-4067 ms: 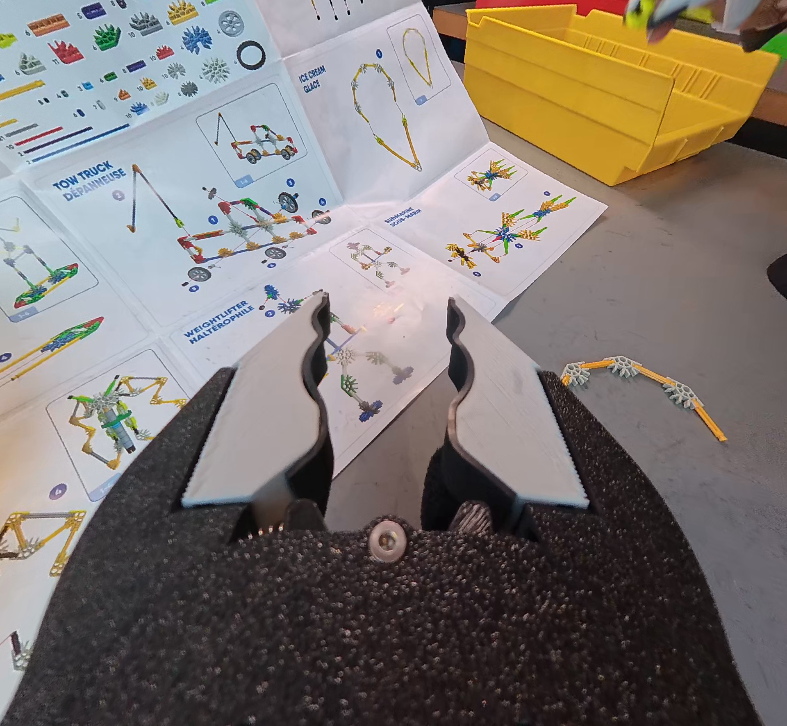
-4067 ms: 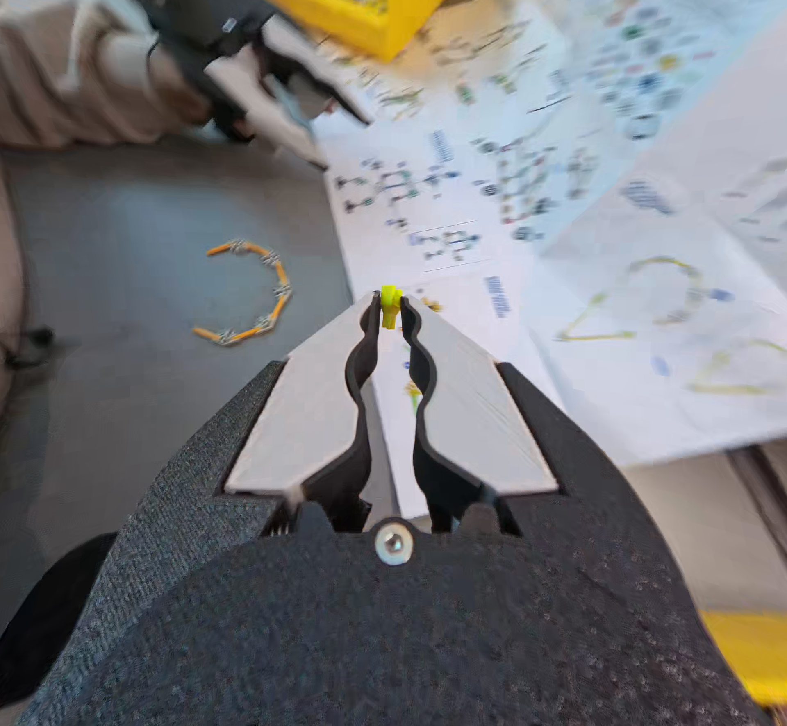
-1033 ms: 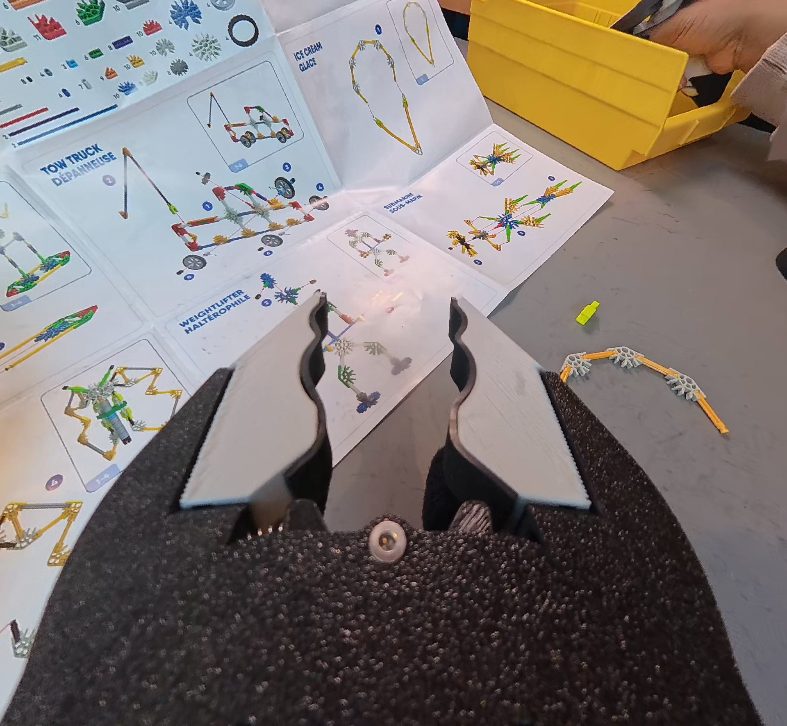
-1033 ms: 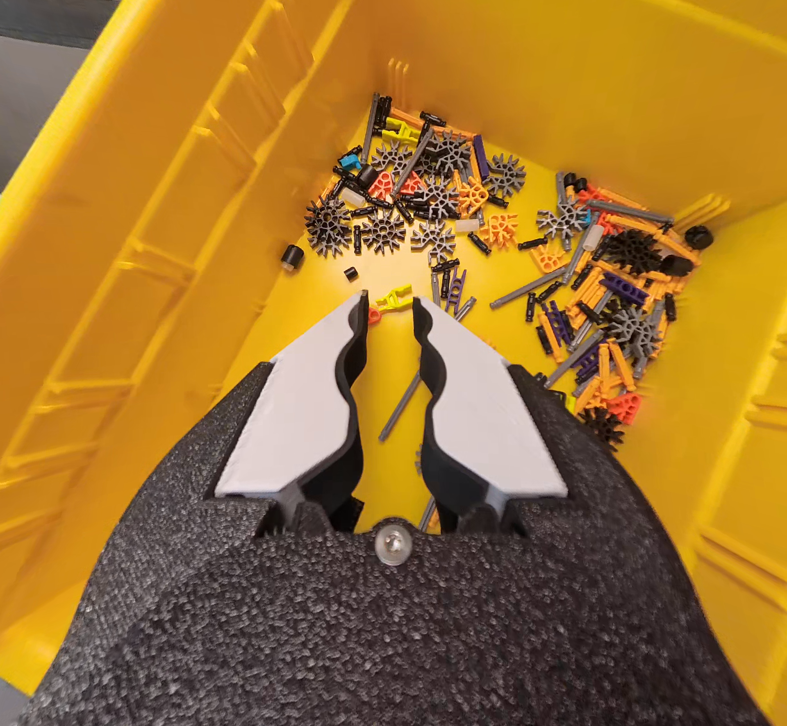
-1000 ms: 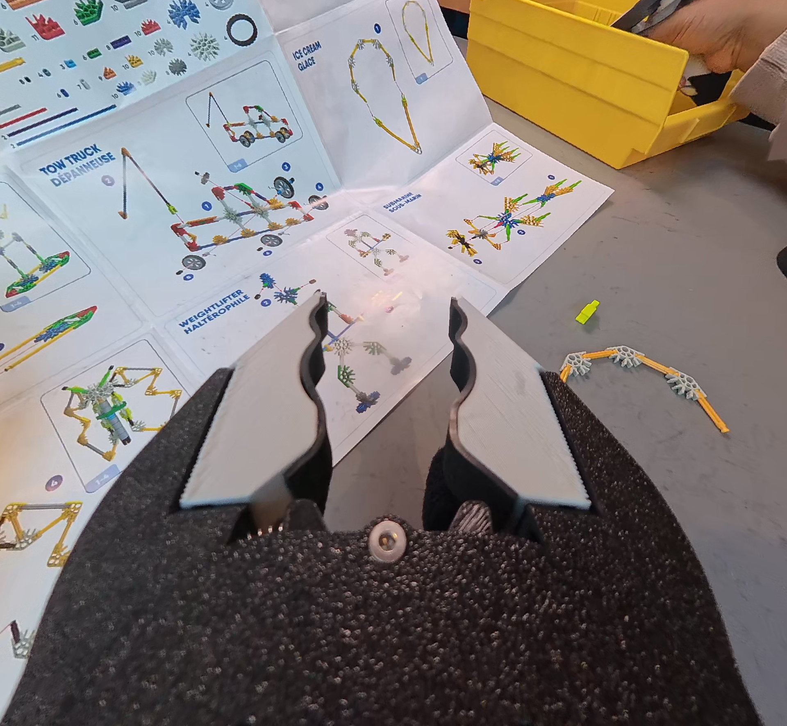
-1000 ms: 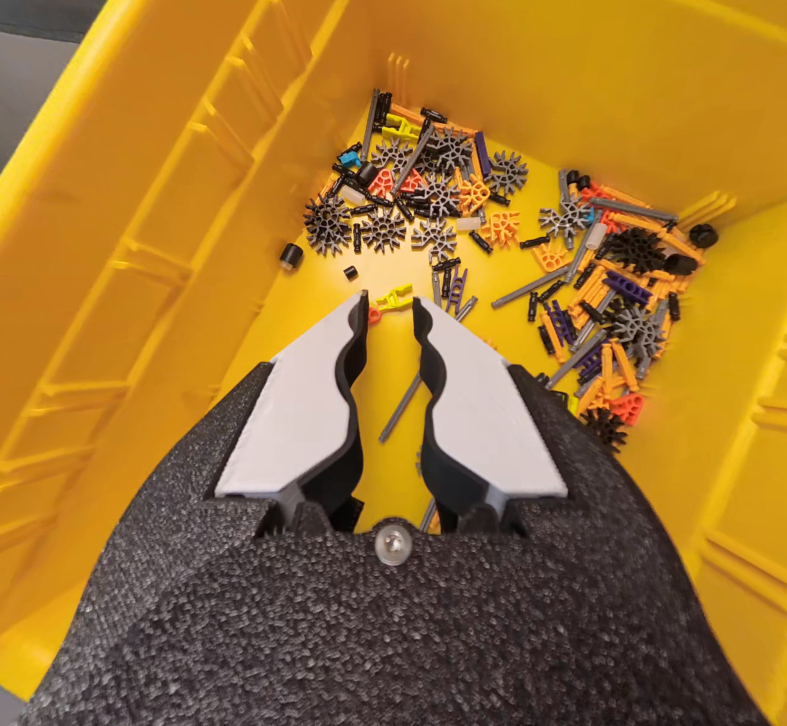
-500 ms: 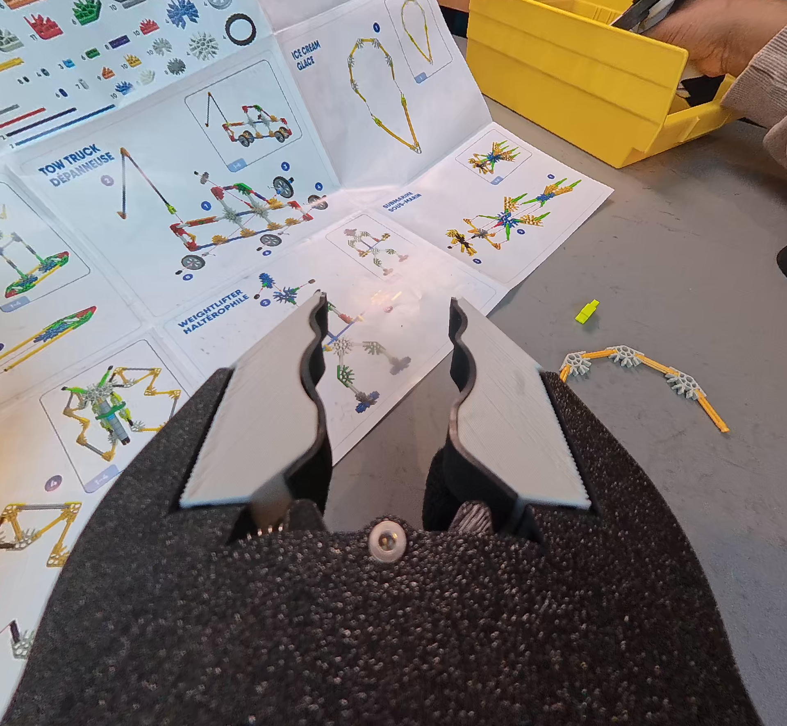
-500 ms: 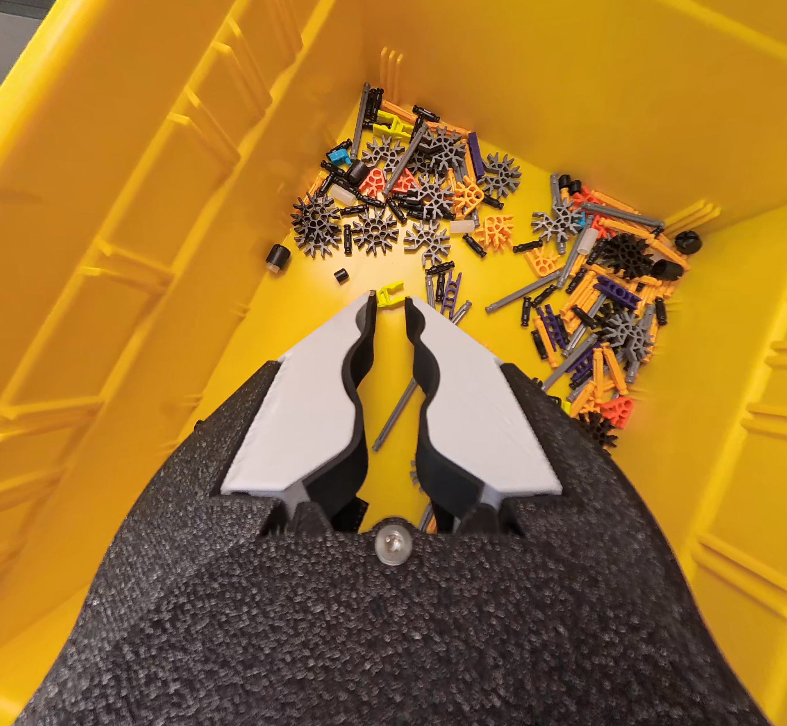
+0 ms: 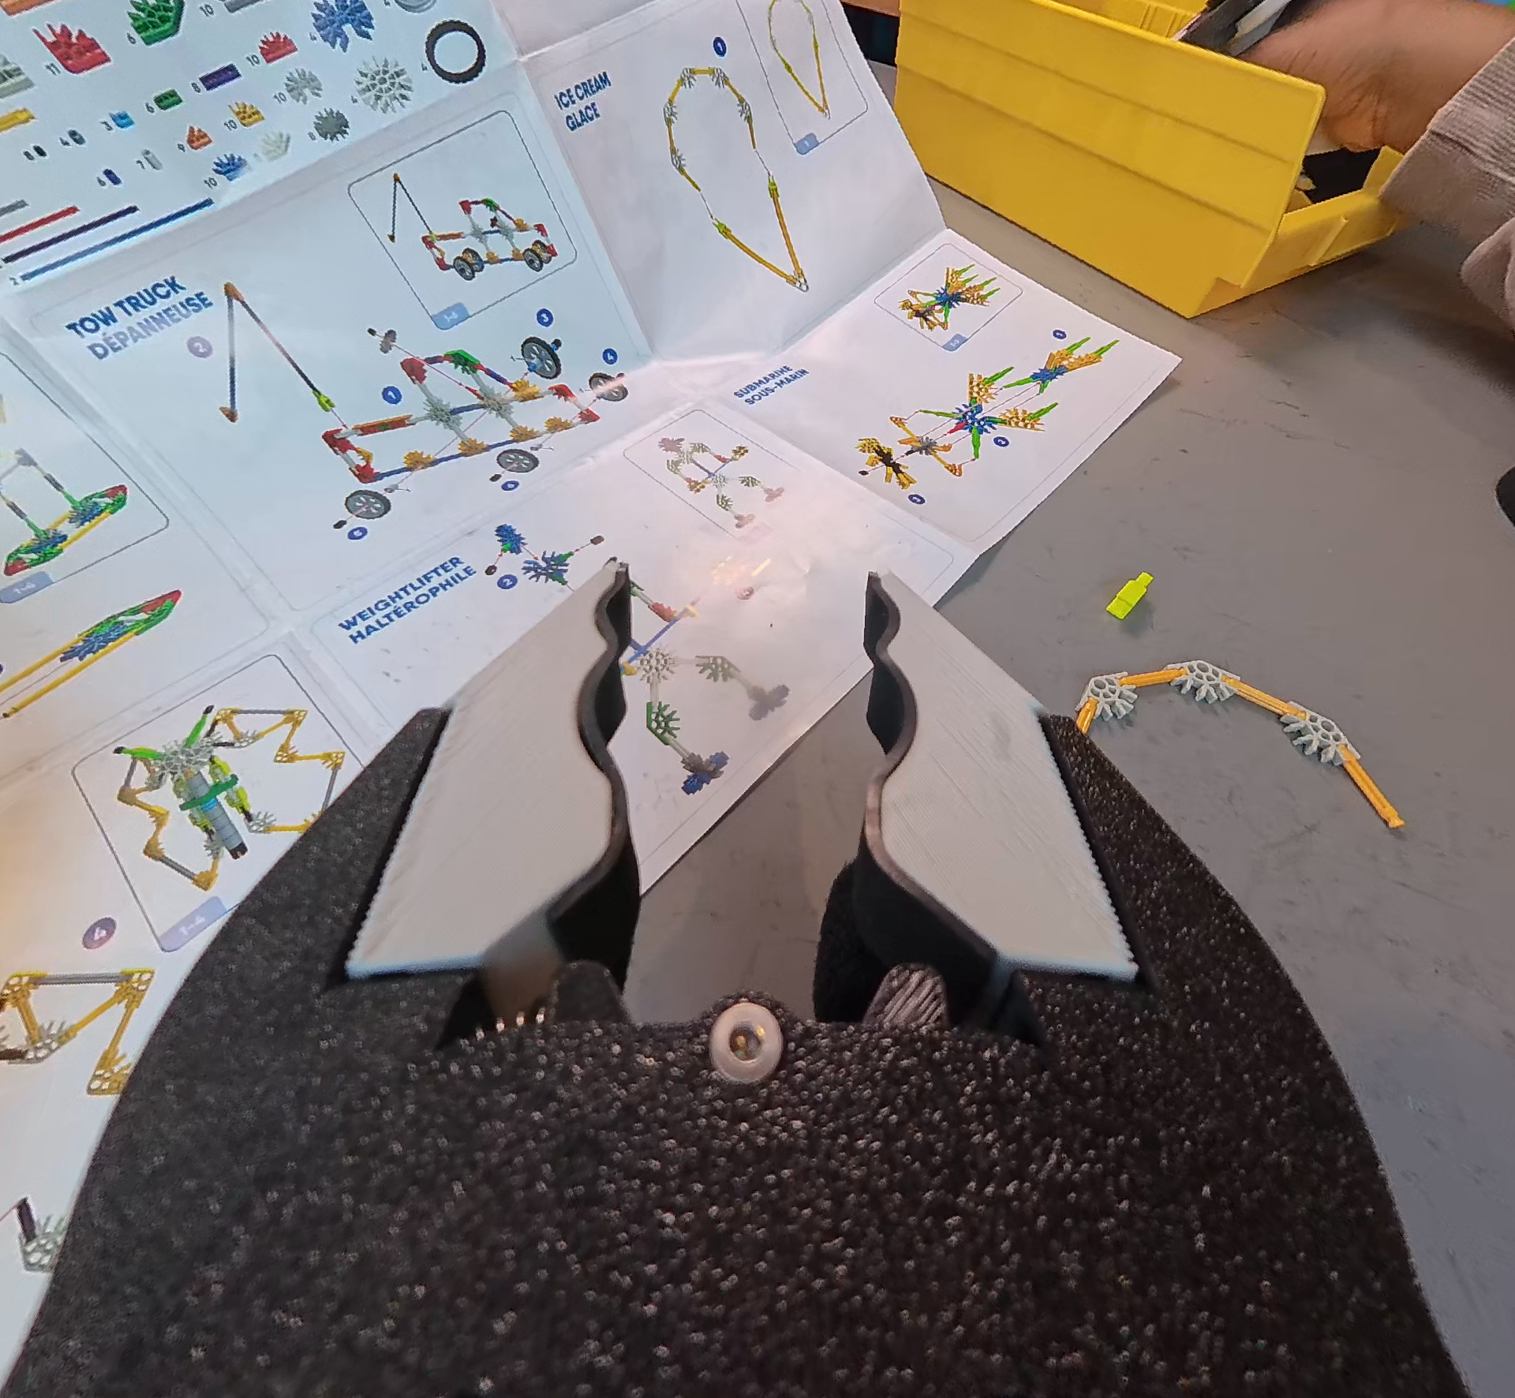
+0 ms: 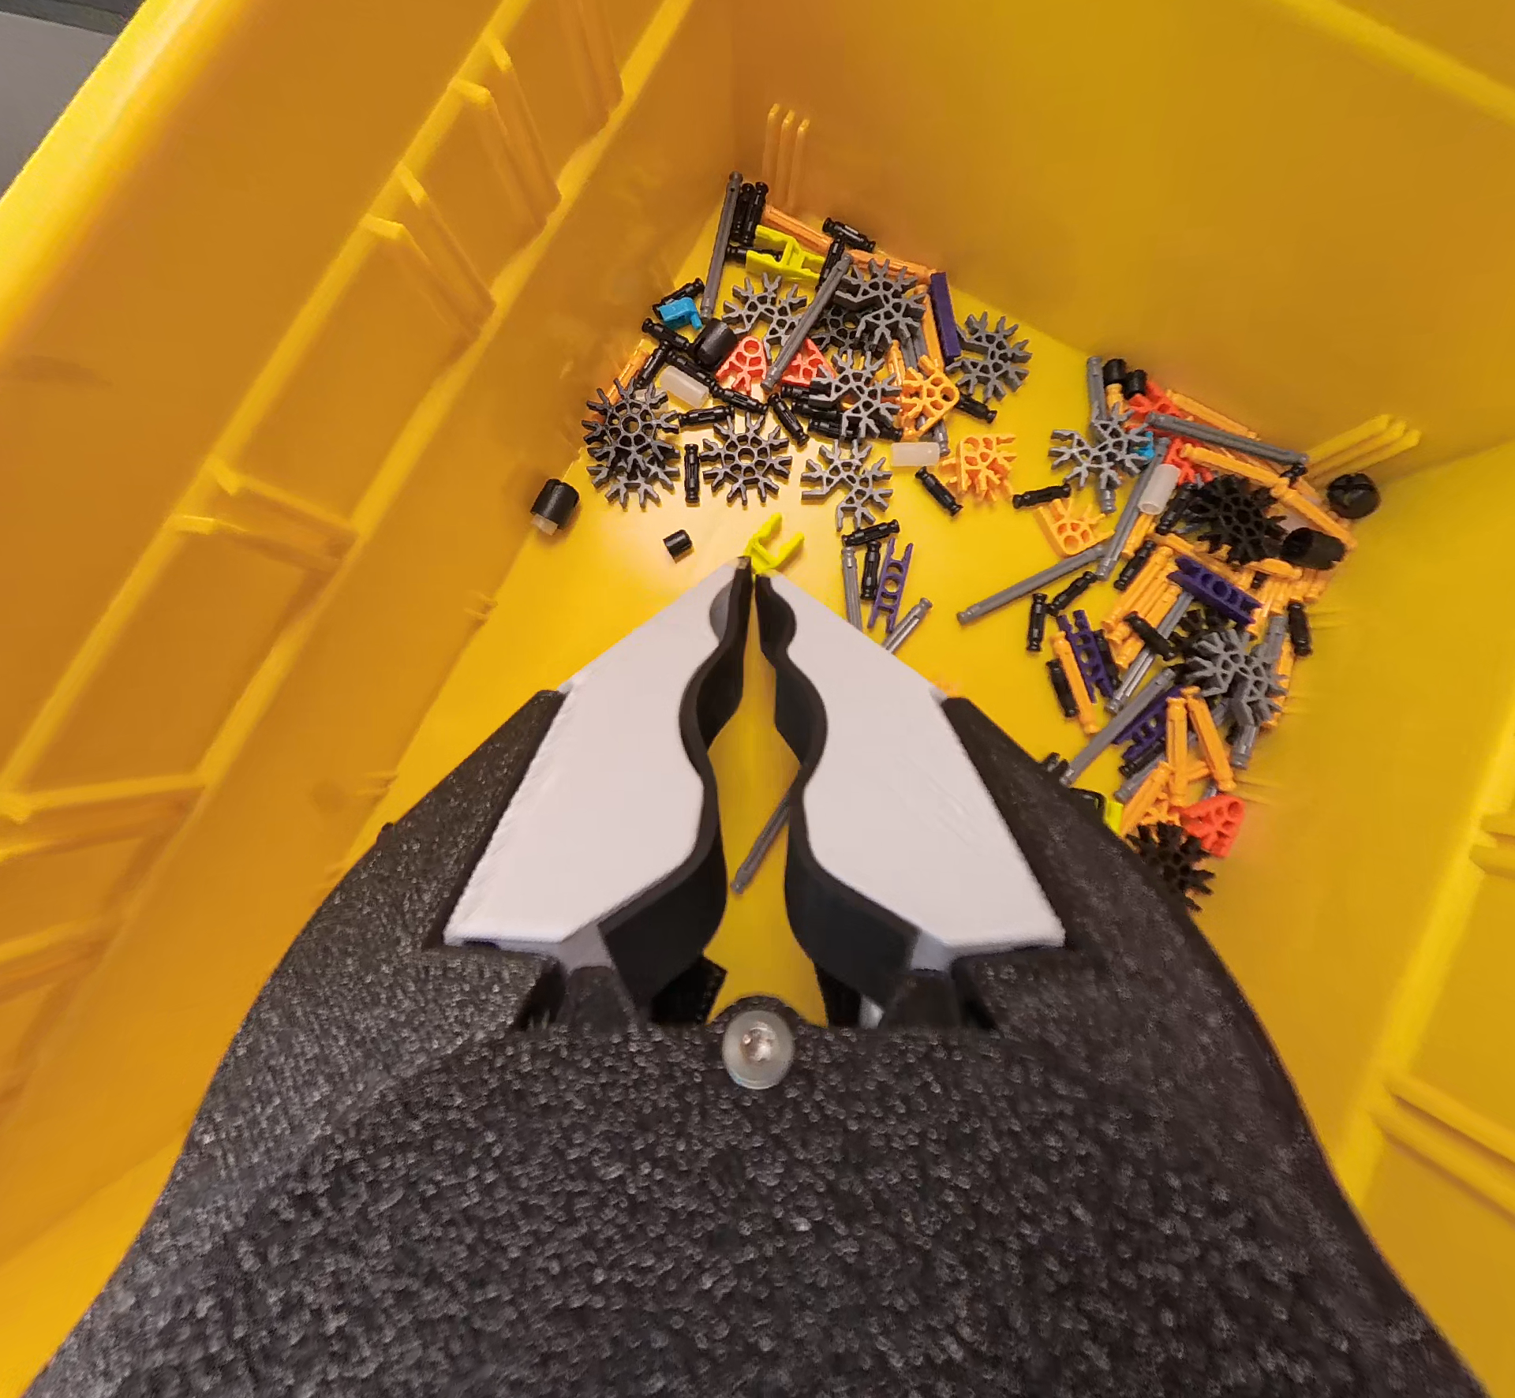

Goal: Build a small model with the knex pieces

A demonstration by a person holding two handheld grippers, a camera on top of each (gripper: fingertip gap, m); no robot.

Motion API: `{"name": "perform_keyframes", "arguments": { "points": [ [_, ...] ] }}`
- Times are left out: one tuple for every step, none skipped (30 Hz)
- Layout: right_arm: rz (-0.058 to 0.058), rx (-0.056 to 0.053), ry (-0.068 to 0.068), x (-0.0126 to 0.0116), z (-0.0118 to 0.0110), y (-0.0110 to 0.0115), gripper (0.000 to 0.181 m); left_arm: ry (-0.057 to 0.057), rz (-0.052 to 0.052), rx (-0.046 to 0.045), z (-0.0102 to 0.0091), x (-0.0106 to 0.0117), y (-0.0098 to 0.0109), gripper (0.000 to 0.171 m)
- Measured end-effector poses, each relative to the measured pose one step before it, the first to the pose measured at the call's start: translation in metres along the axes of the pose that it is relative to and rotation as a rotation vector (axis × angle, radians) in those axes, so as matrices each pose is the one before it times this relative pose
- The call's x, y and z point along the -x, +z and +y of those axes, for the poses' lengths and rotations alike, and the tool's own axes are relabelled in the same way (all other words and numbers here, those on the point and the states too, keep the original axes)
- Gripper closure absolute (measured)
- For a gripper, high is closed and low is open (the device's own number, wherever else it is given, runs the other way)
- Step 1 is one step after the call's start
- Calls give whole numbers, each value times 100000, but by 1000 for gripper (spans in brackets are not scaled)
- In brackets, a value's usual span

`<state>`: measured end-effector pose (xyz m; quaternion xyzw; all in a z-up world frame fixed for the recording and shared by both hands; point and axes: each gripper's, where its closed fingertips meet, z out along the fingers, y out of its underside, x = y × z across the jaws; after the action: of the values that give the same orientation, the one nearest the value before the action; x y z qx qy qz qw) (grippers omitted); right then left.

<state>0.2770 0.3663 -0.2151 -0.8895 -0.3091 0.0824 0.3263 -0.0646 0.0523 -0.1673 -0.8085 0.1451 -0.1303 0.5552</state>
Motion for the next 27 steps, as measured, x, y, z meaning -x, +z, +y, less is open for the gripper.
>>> {"name": "perform_keyframes", "arguments": {
  "points": [
    [824,-304,-1270,-40,-42,20,181,126,-14,45,14,-7,8,114],
    [155,-181,-732,10,-33,-14,181,74,-31,4,2,-13,-1,114],
    [-342,-303,-346,31,-22,-23,181,9,-10,-55,-13,7,-12,114],
    [-980,-580,-60,64,-20,-30,181,-60,14,-74,-6,-1,-7,114],
    [-1061,-1164,452,54,-115,-107,181,-109,11,-82,-16,5,-14,114],
    [-952,-1854,532,21,-273,-247,181,-123,17,-66,-12,12,-19,114],
    [-394,-2018,443,-65,-390,-387,181,-87,17,-52,-6,10,-4,114],
    [194,-2549,-152,-115,-545,-522,181,-62,14,-64,-14,-1,-11,114],
    [475,-3094,-500,-96,-704,-662,181,-48,5,-15,-1,5,-3,114],
    [402,-3803,-832,-19,-914,-802,181,-22,-3,8,1,-1,-1,114],
    [779,-3971,-497,-45,-1029,-871,181,1,-18,-18,-3,3,1,114],
    [779,-3546,-349,-56,-992,-842,181,-17,43,10,1,-7,-1,114],
    [726,-2739,37,-49,-802,-678,181,-28,33,2,0,-7,0,114],
    [636,-1344,527,-71,-454,-393,181,22,12,25,-1,-6,11,114],
    [755,-174,849,-93,-86,-69,181,78,67,58,12,-27,19,114],
    [426,1490,685,-59,354,234,181,135,-38,77,17,-22,13,114],
    [-76,3112,213,14,726,500,181,191,-67,42,2,-14,12,114],
    [68,3101,274,7,750,627,174,153,0,20,13,-20,5,114],
    [-351,3105,605,84,695,640,164,55,-66,16,4,-9,-2,114],
    [-795,2790,567,172,592,598,157,-7,-26,-26,0,-1,-7,114],
    [-275,2116,505,121,435,519,152,-83,-15,-10,0,15,-7,114],
    [261,2046,-38,43,403,491,147,-93,-27,7,-2,10,4,114],
    [187,2668,-199,38,484,467,144,-24,13,83,14,5,15,114],
    [-469,2587,17,117,476,431,141,54,2,124,27,-6,23,114],
    [-366,1599,472,75,312,345,141,153,-14,107,18,-11,16,114],
    [-14,1074,795,-33,199,244,143,186,2,69,15,-24,13,114],
    [-319,1073,837,-8,176,183,145,122,-39,6,2,-8,-2,114]
  ]
}}
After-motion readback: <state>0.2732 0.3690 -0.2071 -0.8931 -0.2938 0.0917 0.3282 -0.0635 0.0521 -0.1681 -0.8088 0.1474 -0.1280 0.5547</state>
